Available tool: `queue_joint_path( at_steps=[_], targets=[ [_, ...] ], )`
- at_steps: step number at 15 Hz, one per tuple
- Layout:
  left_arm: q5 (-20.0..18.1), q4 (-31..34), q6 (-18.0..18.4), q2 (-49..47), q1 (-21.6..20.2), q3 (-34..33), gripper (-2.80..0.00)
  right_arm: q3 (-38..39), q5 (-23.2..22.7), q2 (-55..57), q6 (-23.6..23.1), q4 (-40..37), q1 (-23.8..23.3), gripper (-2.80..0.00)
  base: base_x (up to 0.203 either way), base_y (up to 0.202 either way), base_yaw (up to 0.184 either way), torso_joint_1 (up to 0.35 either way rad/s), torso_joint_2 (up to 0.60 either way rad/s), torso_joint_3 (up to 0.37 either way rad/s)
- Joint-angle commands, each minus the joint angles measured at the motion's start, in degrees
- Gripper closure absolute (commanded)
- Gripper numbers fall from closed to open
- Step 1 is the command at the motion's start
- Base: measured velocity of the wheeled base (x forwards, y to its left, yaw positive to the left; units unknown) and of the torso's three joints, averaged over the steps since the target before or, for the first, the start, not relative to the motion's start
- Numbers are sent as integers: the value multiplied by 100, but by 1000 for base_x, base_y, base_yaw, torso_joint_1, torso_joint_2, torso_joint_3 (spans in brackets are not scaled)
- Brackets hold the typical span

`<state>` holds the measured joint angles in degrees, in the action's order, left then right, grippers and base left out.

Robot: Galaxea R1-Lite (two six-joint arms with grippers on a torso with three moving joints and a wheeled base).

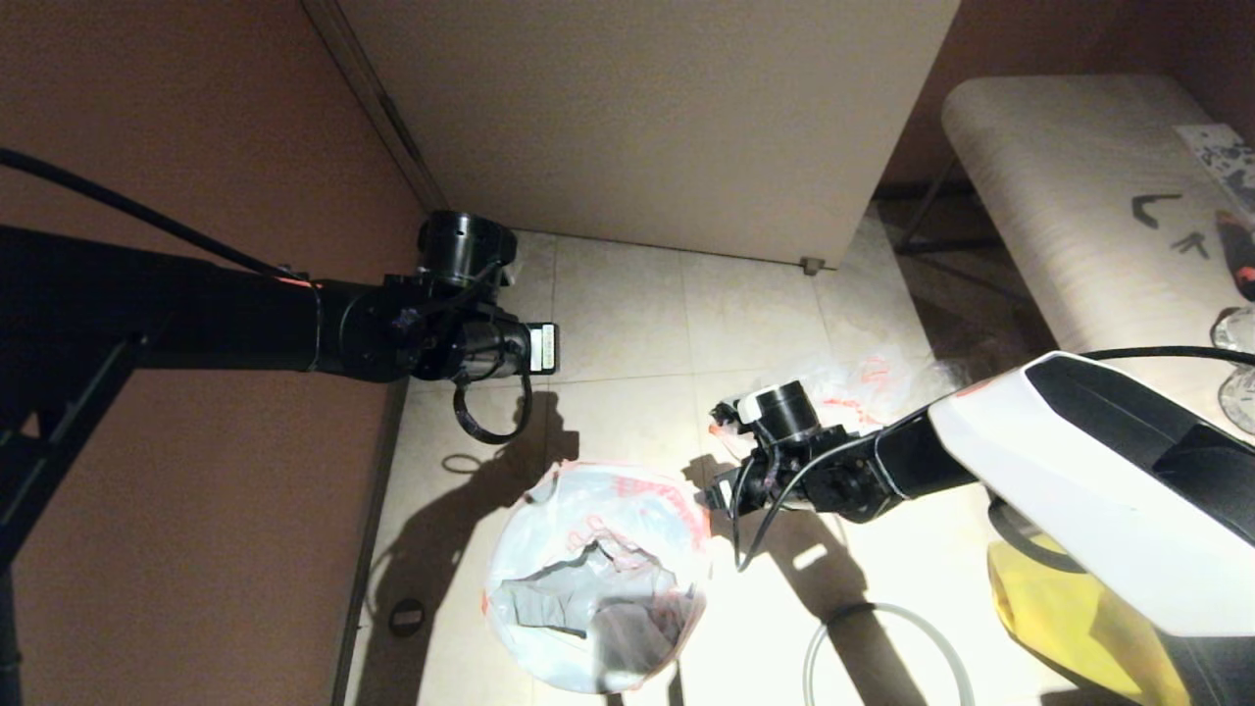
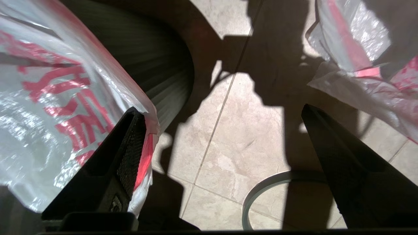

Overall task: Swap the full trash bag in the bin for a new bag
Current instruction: Put the new garbage bag on the trash can

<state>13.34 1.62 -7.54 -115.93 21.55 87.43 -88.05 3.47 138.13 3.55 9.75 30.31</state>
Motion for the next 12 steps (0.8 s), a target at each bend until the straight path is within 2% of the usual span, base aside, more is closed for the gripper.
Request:
queue_joint_path(
  at_steps=[1,3,5,8,10,12],
  targets=[
    [16,-1,-1,-42,7,7,0,-43,-133,253,5,9,-120,-280,0,0,0,0,0,0],
    [20,5,-1,-120,1,44,0,-34,-805,240,144,2,-209,-280,0,0,0,0,0,0],
    [20,5,7,-175,7,46,0,-42,-1615,238,574,0,-369,-280,0,0,0,0,0,0],
    [145,5,7,-302,54,89,0,-41,-1845,390,690,2,-598,-280,0,0,0,0,0,0],
    [185,5,9,-389,86,116,0,-21,-2287,334,831,1,-689,-280,0,0,0,0,0,0],
    [187,5,11,-403,86,116,0,-52,-2288,455,811,14,-757,-280,0,0,0,0,0,0]
  ],
)
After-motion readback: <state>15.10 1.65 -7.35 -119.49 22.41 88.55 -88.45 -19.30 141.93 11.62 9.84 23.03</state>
